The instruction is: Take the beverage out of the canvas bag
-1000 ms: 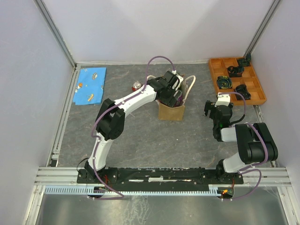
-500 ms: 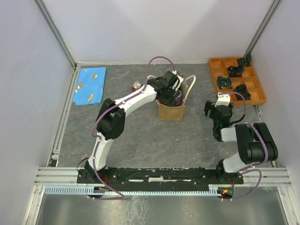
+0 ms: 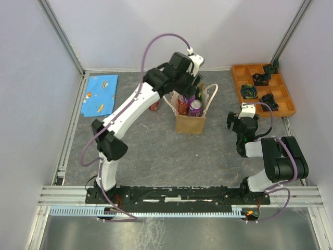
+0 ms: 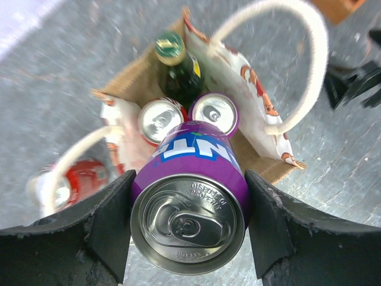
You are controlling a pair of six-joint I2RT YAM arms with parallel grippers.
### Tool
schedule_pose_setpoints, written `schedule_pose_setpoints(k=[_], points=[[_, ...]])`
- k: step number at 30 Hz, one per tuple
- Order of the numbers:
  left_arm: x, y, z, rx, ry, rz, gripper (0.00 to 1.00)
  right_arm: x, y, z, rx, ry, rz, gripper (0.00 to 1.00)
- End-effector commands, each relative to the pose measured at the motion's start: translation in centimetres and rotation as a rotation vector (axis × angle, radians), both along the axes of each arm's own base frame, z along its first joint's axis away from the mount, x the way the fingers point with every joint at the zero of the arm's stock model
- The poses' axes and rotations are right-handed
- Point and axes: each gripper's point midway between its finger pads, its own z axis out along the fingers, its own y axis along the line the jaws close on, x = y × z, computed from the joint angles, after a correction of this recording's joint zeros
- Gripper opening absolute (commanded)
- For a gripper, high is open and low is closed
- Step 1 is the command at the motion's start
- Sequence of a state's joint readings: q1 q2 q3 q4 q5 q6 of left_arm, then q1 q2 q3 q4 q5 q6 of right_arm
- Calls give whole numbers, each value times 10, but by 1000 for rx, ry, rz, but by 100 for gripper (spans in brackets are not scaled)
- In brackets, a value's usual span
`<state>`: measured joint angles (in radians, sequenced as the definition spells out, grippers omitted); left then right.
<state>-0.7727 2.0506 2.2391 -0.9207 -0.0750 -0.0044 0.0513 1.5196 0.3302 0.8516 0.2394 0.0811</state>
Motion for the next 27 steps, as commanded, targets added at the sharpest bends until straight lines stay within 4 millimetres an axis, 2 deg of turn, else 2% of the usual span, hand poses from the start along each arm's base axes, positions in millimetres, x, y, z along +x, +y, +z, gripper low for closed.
schedule_pose_setpoints(k=[1, 5, 7, 11, 13, 15, 17, 20, 23, 27], points=[[-9, 42, 139, -115, -303, 66, 3, 12, 1, 19, 2, -62, 4, 99], [-12, 83, 182, -111, -414, 177, 3, 12, 0, 19, 2, -63, 4, 99], [-11, 112, 198, -106, -453, 248, 3, 12, 1, 19, 2, -63, 5, 99], [1, 175, 203, -99, -471, 402, 3, 12, 1, 19, 3, -63, 4, 99], [13, 206, 190, -100, -443, 471, 3, 12, 0, 19, 3, -62, 3, 99], [24, 234, 166, -89, -407, 544, 3, 12, 1, 19, 3, -63, 4, 99], [34, 253, 140, -83, -378, 602, 3, 12, 1, 19, 3, -63, 5, 99], [46, 270, 99, -101, -323, 652, 3, 12, 0, 19, 3, -63, 3, 99], [55, 277, 55, -134, -269, 676, 3, 12, 0, 19, 2, -63, 4, 99], [67, 275, 14, -149, -222, 689, 3, 12, 1, 19, 4, -63, 4, 99]])
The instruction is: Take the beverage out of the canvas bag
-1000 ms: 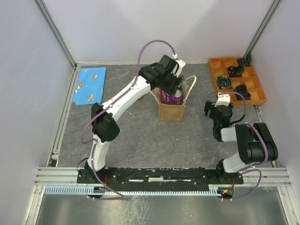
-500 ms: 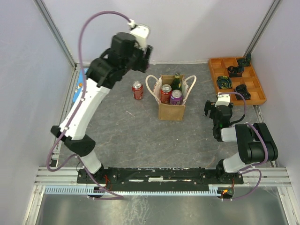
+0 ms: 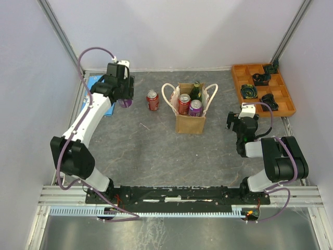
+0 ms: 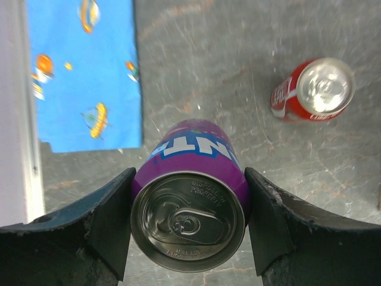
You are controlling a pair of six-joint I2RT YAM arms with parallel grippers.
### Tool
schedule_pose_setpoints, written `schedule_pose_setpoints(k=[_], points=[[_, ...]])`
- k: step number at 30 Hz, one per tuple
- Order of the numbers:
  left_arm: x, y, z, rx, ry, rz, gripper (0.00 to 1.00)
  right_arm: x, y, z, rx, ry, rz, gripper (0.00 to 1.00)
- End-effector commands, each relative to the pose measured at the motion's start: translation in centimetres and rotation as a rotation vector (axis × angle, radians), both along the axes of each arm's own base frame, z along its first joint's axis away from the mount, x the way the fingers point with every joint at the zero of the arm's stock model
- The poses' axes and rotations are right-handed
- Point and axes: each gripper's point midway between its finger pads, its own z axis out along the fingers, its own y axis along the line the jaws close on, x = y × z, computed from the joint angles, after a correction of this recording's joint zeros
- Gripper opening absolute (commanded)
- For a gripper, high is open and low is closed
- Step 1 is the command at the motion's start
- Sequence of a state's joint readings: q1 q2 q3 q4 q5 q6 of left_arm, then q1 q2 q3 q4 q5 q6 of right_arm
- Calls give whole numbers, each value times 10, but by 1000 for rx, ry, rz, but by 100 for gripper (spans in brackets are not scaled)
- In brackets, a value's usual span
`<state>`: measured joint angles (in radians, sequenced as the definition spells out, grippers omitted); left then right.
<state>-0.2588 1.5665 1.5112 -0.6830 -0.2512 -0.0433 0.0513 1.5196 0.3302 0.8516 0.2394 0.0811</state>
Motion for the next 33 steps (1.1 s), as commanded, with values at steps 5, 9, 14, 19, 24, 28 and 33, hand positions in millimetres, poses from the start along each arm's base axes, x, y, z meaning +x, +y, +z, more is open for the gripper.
schedule_pose_setpoints(k=[5, 9, 14, 19, 24, 28, 33], points=[[55, -23, 5, -168, -211, 16, 3, 12, 1, 19, 2, -63, 5, 99], [70, -26, -21, -186, -181, 20, 3, 12, 1, 19, 3, -63, 4, 99], [84, -27, -58, -185, -91, 37, 3, 12, 1, 19, 3, -63, 4, 99], [91, -25, -83, -150, -12, 45, 3, 12, 1, 20, 4, -64, 4, 99], [96, -26, -93, -141, 4, 47, 3, 12, 1, 20, 4, -65, 4, 99], [96, -23, -101, -118, 43, 62, 7, 12, 1, 20, 3, -64, 5, 99], [94, -17, -105, -85, 90, 78, 46, 12, 1, 19, 2, -63, 5, 99]])
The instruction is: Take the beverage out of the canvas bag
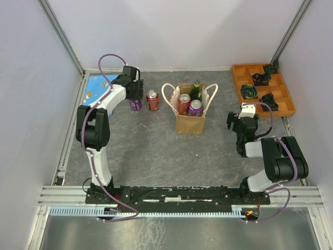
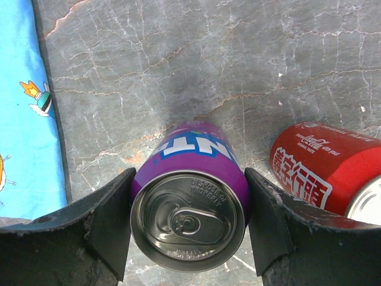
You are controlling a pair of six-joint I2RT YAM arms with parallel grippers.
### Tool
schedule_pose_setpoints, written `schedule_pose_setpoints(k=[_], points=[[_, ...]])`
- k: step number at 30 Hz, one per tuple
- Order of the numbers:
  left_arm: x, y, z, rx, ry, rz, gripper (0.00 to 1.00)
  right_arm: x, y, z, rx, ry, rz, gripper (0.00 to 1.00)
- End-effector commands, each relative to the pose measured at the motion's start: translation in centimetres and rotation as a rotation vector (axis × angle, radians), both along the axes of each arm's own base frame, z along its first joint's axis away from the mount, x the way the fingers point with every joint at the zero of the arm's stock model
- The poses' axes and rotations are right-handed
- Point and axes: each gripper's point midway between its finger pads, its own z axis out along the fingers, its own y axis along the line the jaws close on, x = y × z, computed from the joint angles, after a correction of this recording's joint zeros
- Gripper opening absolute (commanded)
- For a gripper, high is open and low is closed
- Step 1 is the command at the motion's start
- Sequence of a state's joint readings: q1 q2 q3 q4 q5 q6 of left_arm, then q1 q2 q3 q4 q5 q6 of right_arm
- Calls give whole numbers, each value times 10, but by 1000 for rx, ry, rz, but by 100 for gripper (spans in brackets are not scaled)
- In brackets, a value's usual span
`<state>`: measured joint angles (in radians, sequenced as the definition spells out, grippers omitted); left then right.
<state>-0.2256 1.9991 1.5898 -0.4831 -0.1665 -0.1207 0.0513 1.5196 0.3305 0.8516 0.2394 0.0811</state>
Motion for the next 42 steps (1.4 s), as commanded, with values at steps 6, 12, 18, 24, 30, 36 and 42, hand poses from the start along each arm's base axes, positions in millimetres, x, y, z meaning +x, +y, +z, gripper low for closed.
schedule_pose_setpoints(k=[6, 12, 18, 24, 30, 36, 42], points=[[15, 7, 39, 9, -73, 60, 100, 12, 0, 20, 4, -64, 3, 99], [19, 6, 73, -11, -148, 55, 99, 12, 1, 19, 3, -63, 4, 99], [14, -8, 138, -108, -294, 5, 100, 12, 0, 19, 3, -62, 4, 99], [-12, -69, 234, -200, -530, -245, 99, 12, 0, 19, 4, -63, 3, 99], [-57, -184, 247, -232, -540, -622, 99, 12, 1, 19, 4, -62, 4, 99], [-87, -264, 196, -181, -430, -899, 94, 12, 1, 19, 3, -62, 4, 99], [-80, -300, 141, -120, -292, -935, 94, 12, 1, 19, 4, -63, 4, 99]])
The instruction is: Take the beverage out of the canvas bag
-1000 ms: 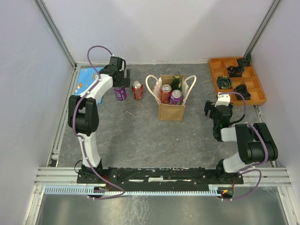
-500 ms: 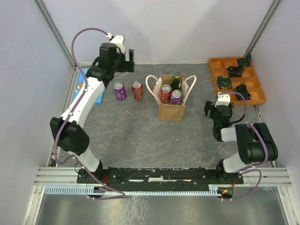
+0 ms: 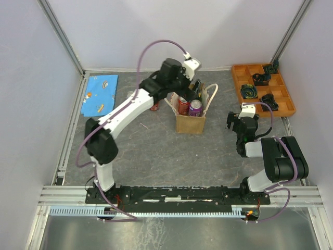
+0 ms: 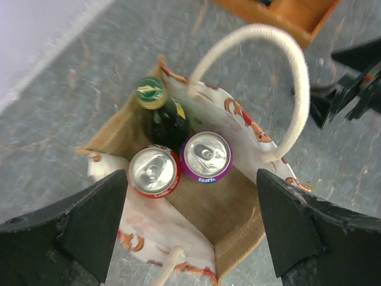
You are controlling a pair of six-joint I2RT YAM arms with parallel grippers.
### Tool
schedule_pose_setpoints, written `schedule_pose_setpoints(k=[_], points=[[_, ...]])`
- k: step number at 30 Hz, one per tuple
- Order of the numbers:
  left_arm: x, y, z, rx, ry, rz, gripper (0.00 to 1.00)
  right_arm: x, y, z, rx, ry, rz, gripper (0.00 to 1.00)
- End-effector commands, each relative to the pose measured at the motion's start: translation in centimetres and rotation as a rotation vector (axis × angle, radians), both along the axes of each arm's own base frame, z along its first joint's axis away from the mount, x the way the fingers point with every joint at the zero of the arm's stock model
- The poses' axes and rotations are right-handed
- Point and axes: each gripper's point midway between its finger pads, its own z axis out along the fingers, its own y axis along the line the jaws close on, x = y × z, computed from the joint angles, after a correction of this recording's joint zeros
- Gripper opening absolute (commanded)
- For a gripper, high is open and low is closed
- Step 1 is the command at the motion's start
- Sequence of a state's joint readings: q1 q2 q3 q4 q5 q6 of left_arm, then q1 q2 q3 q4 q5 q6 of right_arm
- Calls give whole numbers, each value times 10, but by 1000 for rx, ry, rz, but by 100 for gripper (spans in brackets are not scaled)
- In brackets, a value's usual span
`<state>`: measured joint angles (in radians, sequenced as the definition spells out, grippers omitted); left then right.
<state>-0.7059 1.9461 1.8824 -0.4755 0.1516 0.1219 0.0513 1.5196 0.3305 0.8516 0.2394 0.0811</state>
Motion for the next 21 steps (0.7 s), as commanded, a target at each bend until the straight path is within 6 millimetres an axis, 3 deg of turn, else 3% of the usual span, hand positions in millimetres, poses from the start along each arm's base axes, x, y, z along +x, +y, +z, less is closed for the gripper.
schedule_pose_setpoints(k=[1, 14, 21], points=[[8, -14, -11, 78, -25, -43, 94, 12, 1, 19, 4, -63, 4, 99], [12, -36, -81, 221, 44, -113, 95, 12, 1, 19, 4, -63, 4, 99], [10, -43, -98, 224, 74, -147, 95, 12, 0, 19, 4, -63, 3, 99]])
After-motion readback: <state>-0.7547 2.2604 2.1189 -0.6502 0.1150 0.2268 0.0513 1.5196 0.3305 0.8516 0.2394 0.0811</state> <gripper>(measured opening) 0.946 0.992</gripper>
